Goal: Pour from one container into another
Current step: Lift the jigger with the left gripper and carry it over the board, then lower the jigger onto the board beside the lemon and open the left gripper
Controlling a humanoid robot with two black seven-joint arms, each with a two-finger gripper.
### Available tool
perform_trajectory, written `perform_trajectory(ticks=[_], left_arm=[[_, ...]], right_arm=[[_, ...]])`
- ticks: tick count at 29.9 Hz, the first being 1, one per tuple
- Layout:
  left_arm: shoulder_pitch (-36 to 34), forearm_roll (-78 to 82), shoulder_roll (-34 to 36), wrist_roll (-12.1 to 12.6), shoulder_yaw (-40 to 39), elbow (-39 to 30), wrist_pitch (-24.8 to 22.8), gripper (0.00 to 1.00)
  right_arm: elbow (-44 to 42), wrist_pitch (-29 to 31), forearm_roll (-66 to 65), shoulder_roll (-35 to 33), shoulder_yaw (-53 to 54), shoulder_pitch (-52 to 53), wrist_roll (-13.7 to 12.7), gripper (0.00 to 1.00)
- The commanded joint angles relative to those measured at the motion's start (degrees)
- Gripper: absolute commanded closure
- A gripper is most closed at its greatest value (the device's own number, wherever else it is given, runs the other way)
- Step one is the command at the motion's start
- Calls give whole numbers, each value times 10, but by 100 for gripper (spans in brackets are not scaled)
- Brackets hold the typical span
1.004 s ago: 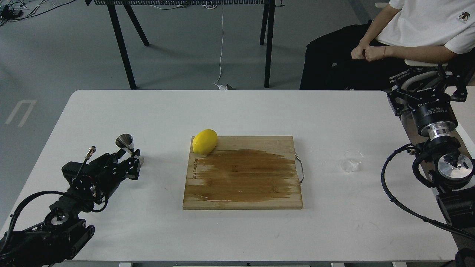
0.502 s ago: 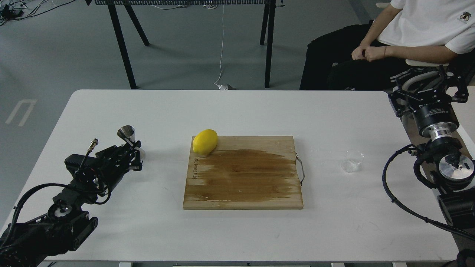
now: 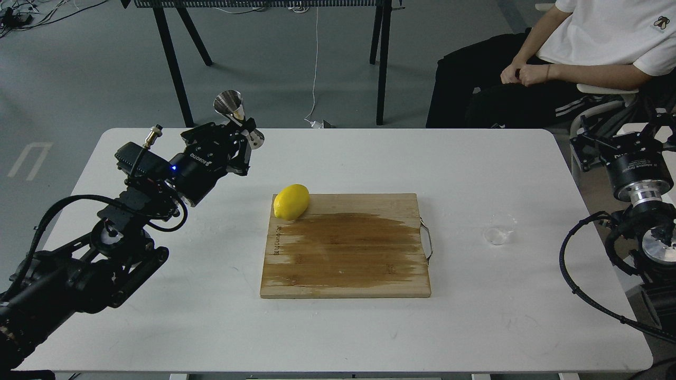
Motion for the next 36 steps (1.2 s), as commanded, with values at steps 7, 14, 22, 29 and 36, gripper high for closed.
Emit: perform_trajectory(ticks=[7, 14, 22, 29, 36], left_arm=[[-14, 0, -105, 7, 101, -9, -25, 80], [-6, 0, -183, 53, 143, 73, -33, 80], [-6, 0, -196, 82, 188, 121, -36, 80], [-14, 0, -192, 105, 212, 122, -42, 78], [-9, 0, -194, 108, 213, 123, -42, 73]], right_arm=[[0, 0, 0, -8, 1, -4, 1, 0], [0, 0, 0, -8, 1, -9, 1, 0], [0, 0, 0, -8, 1, -10, 1, 0], [0, 0, 0, -8, 1, -10, 1, 0], [-1, 0, 0, -10, 1, -10, 1, 0]])
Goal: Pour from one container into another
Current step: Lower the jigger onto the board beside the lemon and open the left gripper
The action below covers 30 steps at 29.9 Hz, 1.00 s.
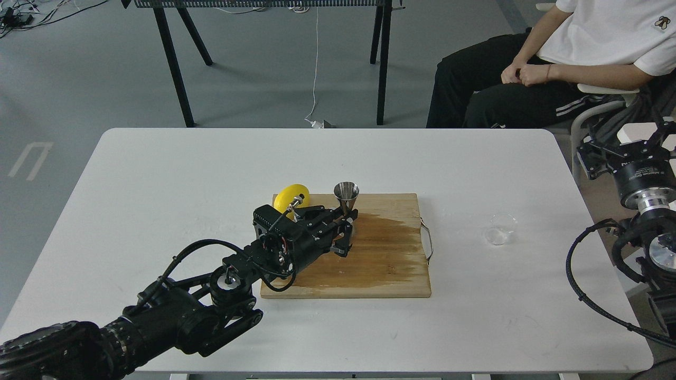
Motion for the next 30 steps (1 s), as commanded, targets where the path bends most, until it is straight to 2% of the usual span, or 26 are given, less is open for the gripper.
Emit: perform_trajectory(ticks=[1, 5, 7, 9, 11, 19, 25, 30], left_arm=[[7, 0, -3, 1, 0, -1, 0, 73], [7, 0, 0, 1, 1, -1, -1, 72], [7, 0, 0, 1, 0, -1, 0, 68], [7, 0, 0, 9, -1, -1, -1, 53], [7, 0, -2, 19, -1, -1, 0, 43], [19, 0, 4, 27, -1, -15, 0, 35], [42, 0, 32, 23, -1, -75, -3, 21], [62, 0, 71, 19, -3, -122, -23, 20]], right_arm=[[0, 0, 0, -1, 0, 0, 0, 0], [1, 0, 0, -1, 0, 0, 0, 0], [1, 0, 0, -1, 0, 0, 0, 0], [1, 0, 0, -1, -1, 0, 0, 0], [1, 0, 0, -1, -1, 0, 0, 0], [1, 0, 0, -1, 0, 0, 0, 0], [1, 0, 0, -1, 0, 0, 0, 0], [3, 0, 0, -2, -1, -4, 0, 0]])
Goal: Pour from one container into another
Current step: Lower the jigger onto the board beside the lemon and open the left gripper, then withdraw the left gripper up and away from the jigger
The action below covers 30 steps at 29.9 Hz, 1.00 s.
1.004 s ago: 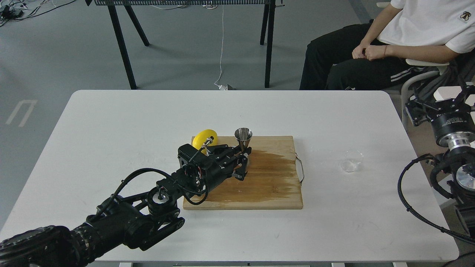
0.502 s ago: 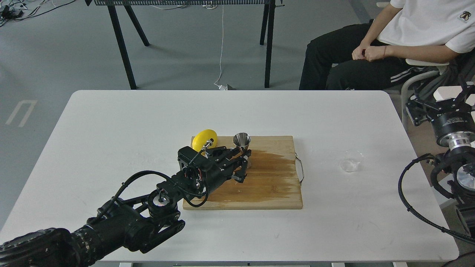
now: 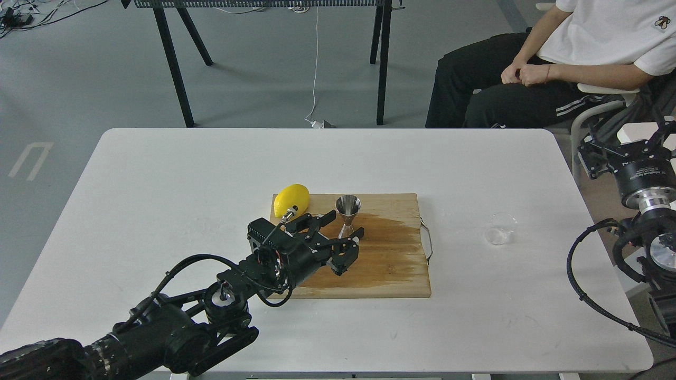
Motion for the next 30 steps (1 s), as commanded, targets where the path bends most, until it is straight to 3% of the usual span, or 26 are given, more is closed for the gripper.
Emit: perform_trajectory(ticks=[1, 9, 11, 13, 17, 20, 24, 26, 30], left_arm=[[11, 0, 40, -4, -3, -31, -10, 20], [7, 0, 174, -24, -21, -160, -18, 17], [4, -91, 207, -33, -22, -186, -22, 15], [-2, -184, 227, -66, -28, -201, -22, 14], [-12, -389, 234, -171, -80, -220, -36, 14], [-12, -552, 234, -187, -142, -218, -108, 12], [-6, -769, 232, -180, -231, -195, -227, 0], [-9, -863, 229, -179, -248, -158, -286, 0], [-28, -960, 193, -190, -266, -70, -335, 0]], right_arm=[[2, 0, 0, -2, 0, -7, 0, 0], [-9, 0, 0, -26, -4, -13, -8, 0], [-18, 0, 0, -29, -4, -12, -8, 0], [-19, 0, 0, -40, -3, -12, -10, 0], [-26, 0, 3, -71, -6, -18, -10, 0], [-40, 0, 5, -70, -7, -17, -10, 0], [-6, 0, 6, -69, -13, -34, -10, 0], [43, 0, 4, -70, -12, -71, -9, 0], [146, 0, 4, -76, -4, -133, -6, 0]])
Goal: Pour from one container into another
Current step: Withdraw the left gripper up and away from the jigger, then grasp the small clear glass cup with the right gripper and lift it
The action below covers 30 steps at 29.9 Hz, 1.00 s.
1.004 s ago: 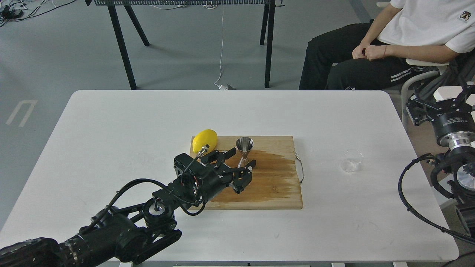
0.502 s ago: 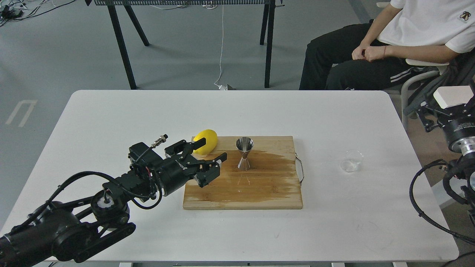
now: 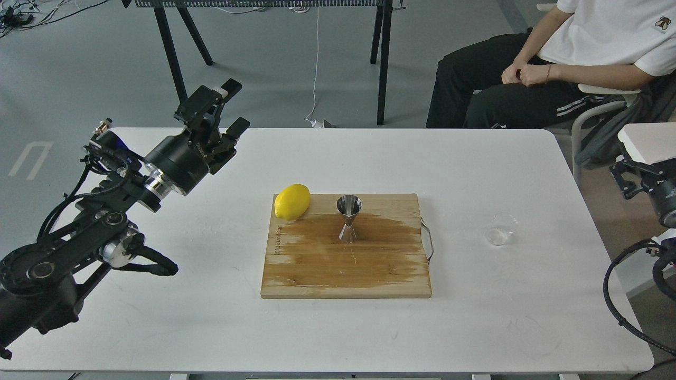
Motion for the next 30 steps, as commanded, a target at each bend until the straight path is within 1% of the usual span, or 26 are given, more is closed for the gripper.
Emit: perform_trajectory(ticks=[1, 3, 6, 8, 9, 13, 17, 19, 20, 22, 24, 25, 28, 30], left_arm=[[-20, -89, -45, -14, -25, 83, -38, 0], [-22, -134, -67, -25, -51, 135, -58, 0], [-22, -207, -77, -25, -83, 191, -115, 0], [-22, -255, -83, -23, -87, 205, -133, 0], [-22, -276, -84, -22, -88, 207, -134, 0], [-22, -302, -84, -22, -88, 206, -136, 0], [-22, -308, -84, -22, -89, 207, -132, 0], [-24, -311, -84, -22, -89, 206, -125, 0], [-25, -311, -84, -22, -89, 206, -123, 0], [-29, -311, -83, -22, -89, 206, -121, 0], [-37, -311, -83, -22, -86, 207, -121, 0], [-39, -311, -83, -22, -86, 206, -121, 0], [-41, -311, -82, -22, -88, 206, -122, 0], [-41, -311, -81, -22, -88, 206, -122, 0]], right_arm=[[91, 0, 0, -6, 10, -63, 2, 1], [143, 0, 2, -9, 20, -101, 1, 1], [224, 0, 3, -17, 41, -167, -1, 1], [272, 0, 4, -17, 48, -203, -2, 1], [296, 0, 5, -17, 51, -220, -2, 0], [356, -73, 44, -6, 50, -269, -1, 0], [355, -86, 113, 19, 45, -302, -1, 1], [349, -97, 119, 51, 43, -304, -1, 1], [346, -112, 119, 70, 43, -302, -1, 1], [340, -183, 119, 109, 46, -291, -1, 1], [340, -252, 119, 126, 44, -268, -5, 0], [340, -275, 119, 131, 41, -255, -10, 0], [336, -319, 119, 133, 42, -232, -44, 0], [319, -337, 119, 134, 42, -212, -52, 0]])
